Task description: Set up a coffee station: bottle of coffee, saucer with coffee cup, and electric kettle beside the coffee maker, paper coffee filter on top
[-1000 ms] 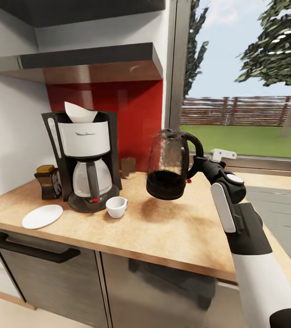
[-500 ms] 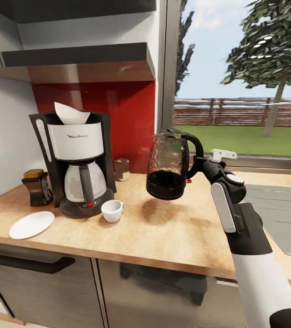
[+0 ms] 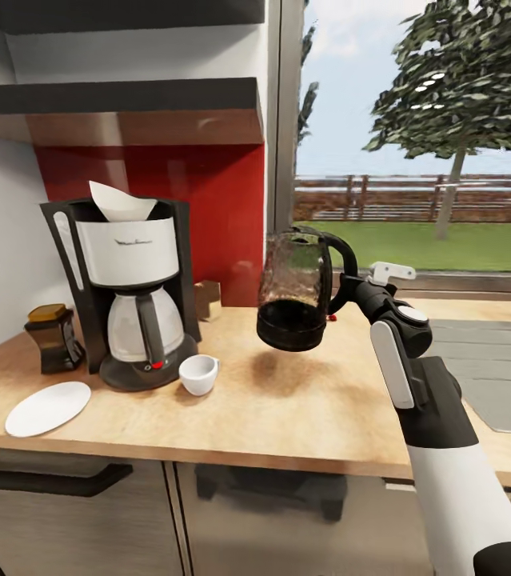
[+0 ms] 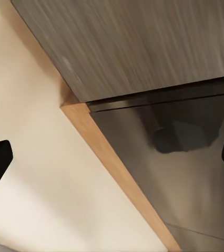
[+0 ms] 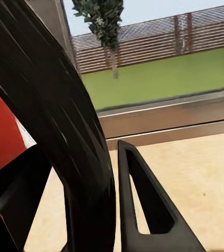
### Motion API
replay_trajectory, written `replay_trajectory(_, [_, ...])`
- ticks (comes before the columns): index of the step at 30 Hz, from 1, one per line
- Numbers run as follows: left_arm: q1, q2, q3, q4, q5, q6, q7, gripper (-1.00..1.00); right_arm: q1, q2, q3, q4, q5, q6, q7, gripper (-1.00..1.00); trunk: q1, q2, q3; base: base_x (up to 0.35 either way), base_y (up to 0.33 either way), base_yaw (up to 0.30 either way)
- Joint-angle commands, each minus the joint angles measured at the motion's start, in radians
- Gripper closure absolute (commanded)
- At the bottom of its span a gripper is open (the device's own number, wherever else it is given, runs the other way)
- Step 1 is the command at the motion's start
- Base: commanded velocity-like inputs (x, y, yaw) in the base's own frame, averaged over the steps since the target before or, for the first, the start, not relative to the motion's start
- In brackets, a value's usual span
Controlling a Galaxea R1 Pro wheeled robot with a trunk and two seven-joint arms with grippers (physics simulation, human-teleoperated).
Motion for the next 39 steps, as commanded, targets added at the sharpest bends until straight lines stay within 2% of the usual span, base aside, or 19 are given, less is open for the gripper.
replay_trajectory(1, [0.001,0.000,-0.004,-0.001,0.003,-0.007,-0.001,-1.00,-0.001,-0.001,0.002,-0.001,-0.006,0.003,-0.011,1.00,0.000,-0.001,0.000,0.000,0.066,-0.238])
replay_trajectory(7, [0.001,0.000,-0.004,0.000,0.003,-0.007,-0.001,-1.00,-0.002,-0.001,0.002,-0.001,-0.006,0.003,-0.011,1.00,0.000,-0.001,0.002,0.000,0.053,-0.224])
replay_trajectory(14, [0.001,0.000,-0.004,0.000,0.003,-0.007,-0.001,-1.00,-0.001,-0.001,0.002,-0.001,-0.006,0.003,-0.010,1.00,0.000,-0.001,0.002,0.000,0.284,-0.010])
replay_trajectory(26, [0.001,0.000,-0.004,0.000,0.003,-0.007,-0.001,-1.00,-0.001,-0.001,0.002,-0.001,-0.006,0.003,-0.011,1.00,0.000,-0.001,0.005,-0.031,0.162,-0.081])
replay_trajectory(39, [0.001,0.000,-0.004,0.000,0.003,-0.007,-0.001,-1.00,-0.001,-0.001,0.003,-0.001,-0.006,0.003,-0.011,1.00,0.000,-0.001,0.008,-0.009,0.047,-0.127])
